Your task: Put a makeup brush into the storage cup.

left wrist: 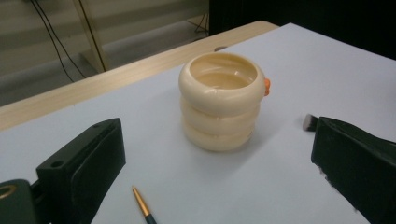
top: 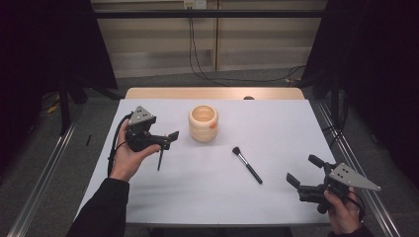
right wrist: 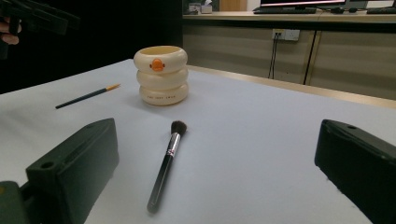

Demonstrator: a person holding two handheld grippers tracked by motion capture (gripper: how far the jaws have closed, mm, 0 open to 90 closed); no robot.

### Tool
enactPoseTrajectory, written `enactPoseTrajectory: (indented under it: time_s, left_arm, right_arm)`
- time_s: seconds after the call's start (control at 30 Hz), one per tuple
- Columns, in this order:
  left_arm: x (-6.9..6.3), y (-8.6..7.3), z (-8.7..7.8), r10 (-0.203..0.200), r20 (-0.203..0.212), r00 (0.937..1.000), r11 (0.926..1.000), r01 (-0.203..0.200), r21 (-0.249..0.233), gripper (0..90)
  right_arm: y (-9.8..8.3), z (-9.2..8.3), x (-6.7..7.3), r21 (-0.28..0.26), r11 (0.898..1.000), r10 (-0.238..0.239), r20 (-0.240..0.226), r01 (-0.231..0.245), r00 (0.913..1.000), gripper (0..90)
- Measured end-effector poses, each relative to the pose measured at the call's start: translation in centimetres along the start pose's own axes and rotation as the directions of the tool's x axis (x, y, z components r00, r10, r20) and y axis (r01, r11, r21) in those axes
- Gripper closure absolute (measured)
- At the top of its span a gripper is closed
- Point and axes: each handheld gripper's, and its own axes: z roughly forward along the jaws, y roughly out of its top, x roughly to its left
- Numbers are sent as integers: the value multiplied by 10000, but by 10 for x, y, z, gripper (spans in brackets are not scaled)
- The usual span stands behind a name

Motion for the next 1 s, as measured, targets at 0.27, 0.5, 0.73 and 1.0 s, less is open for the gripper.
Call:
enactPoseTrajectory:
  time_s: [0.27,0.5,0.73,1.0]
  left_arm:
    - [8,-3,5,-341,-28,9994,9957,342,860,40]
    - [13,-6,8,-691,-126,9975,9836,702,1659,55]
    - [17,-10,15,-761,-114,9970,9670,765,2429,55]
    - [21,-14,25,-1194,-164,9927,9318,1178,3433,75]
  right_arm:
    - [0,0,0,9,10000,-32,-6,32,10000,0]
    - [0,0,0,14,10000,-21,19,21,10000,0]
    - [0,2,3,118,9991,-402,-211,405,9990,0]
    - [0,2,2,105,9997,-237,-177,238,9996,0]
